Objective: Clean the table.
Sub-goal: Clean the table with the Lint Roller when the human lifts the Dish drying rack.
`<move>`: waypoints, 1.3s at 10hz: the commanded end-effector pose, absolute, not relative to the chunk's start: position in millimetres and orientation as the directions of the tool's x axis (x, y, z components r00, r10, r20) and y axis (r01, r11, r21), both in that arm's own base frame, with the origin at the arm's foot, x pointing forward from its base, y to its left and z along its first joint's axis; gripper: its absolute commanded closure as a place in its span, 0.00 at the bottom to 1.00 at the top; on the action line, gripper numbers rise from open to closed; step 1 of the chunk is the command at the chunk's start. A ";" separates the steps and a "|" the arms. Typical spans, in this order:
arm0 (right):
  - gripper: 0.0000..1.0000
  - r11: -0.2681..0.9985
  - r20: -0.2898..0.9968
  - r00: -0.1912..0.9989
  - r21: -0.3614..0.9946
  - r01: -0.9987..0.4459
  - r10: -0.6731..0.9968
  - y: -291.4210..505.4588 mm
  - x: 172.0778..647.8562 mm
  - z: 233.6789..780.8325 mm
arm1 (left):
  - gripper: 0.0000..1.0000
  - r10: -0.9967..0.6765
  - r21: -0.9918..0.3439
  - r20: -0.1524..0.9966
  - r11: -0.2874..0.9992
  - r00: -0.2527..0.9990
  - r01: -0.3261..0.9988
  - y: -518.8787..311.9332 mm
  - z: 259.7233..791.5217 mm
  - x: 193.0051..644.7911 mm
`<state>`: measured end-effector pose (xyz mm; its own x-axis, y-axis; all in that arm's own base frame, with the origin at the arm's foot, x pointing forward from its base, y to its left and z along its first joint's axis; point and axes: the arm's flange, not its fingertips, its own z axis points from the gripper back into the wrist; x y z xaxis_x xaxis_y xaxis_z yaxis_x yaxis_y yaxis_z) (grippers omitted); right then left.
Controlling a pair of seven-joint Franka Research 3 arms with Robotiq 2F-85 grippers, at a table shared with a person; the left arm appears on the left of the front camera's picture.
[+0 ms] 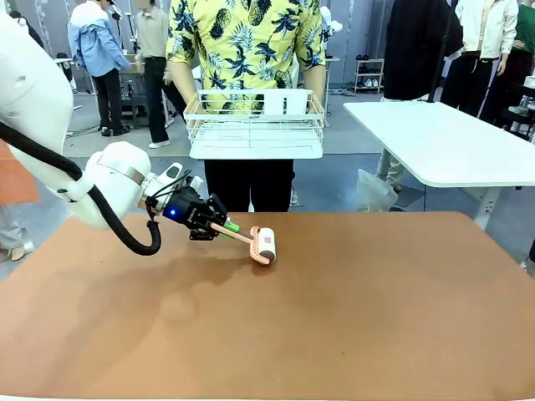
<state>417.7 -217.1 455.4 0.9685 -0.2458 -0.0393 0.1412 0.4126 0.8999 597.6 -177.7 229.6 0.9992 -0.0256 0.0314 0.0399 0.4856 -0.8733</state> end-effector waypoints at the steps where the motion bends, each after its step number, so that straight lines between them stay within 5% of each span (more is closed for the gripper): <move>1: 0.00 0.416 -0.035 0.967 0.898 0.142 -0.254 -216.7 417.4 457.9 | 0.81 -0.066 -0.852 -0.007 0.522 0.998 0.029 -199.7 208.2 588.7; 13: 0.00 0.416 -0.035 0.967 0.898 0.142 -0.254 -216.7 417.4 457.9 | 0.81 -0.077 -0.844 0.043 0.530 0.996 0.078 -239.8 314.8 575.5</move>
<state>417.6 -217.2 455.4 0.9685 -0.2461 -0.0393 0.1414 0.4126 0.8999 589.8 -246.5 300.1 0.9952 -0.0784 0.0589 0.0910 0.5133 -0.8534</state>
